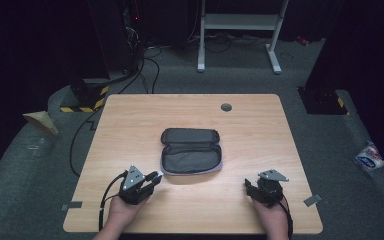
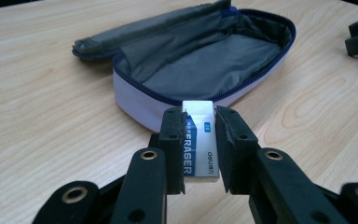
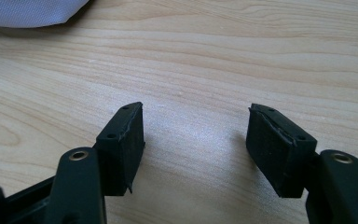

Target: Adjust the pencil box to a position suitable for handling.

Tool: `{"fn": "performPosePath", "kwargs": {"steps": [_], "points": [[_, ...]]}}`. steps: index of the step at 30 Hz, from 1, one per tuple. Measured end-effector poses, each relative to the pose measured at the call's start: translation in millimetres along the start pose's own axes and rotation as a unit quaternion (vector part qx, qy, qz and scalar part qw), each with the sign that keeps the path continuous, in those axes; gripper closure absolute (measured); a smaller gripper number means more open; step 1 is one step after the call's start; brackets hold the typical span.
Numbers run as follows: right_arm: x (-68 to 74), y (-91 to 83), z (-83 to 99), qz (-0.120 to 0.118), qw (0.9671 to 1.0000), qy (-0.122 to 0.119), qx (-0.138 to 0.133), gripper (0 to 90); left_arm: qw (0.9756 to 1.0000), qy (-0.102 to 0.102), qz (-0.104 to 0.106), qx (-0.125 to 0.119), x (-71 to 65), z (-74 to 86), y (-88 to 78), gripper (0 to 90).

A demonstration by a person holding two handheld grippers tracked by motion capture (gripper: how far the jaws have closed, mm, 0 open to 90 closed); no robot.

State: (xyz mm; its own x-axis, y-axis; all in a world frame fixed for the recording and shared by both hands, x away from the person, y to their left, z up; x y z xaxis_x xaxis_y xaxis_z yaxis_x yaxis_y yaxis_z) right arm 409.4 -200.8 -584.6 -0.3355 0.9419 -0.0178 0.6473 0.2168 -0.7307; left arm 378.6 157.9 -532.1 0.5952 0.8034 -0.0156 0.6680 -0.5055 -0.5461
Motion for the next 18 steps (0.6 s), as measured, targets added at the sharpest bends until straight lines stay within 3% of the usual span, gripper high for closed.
{"fn": "performPosePath", "kwargs": {"steps": [18], "points": [[0.1, 0.3, -0.3, 0.0, 1.0, 0.001, -0.001, 36.6, 0.9999, -0.007, 0.0, -0.013, 0.8, -23.7, 8.8, 73.2]]}}
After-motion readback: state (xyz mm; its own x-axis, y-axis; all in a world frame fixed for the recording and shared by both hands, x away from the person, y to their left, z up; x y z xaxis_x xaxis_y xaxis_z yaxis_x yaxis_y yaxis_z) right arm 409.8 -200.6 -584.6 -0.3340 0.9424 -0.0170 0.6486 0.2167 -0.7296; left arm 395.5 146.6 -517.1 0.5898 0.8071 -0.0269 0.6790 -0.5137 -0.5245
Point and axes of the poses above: each handheld gripper's, and its own axes: y roughly forward along the jaws, z roughly out of its underside, x roughly to its left, the point moved 9 cm from there along y, roughly forward along the jaws, and after that the axes turned 4 degrees about x, right-handed, at the moved point
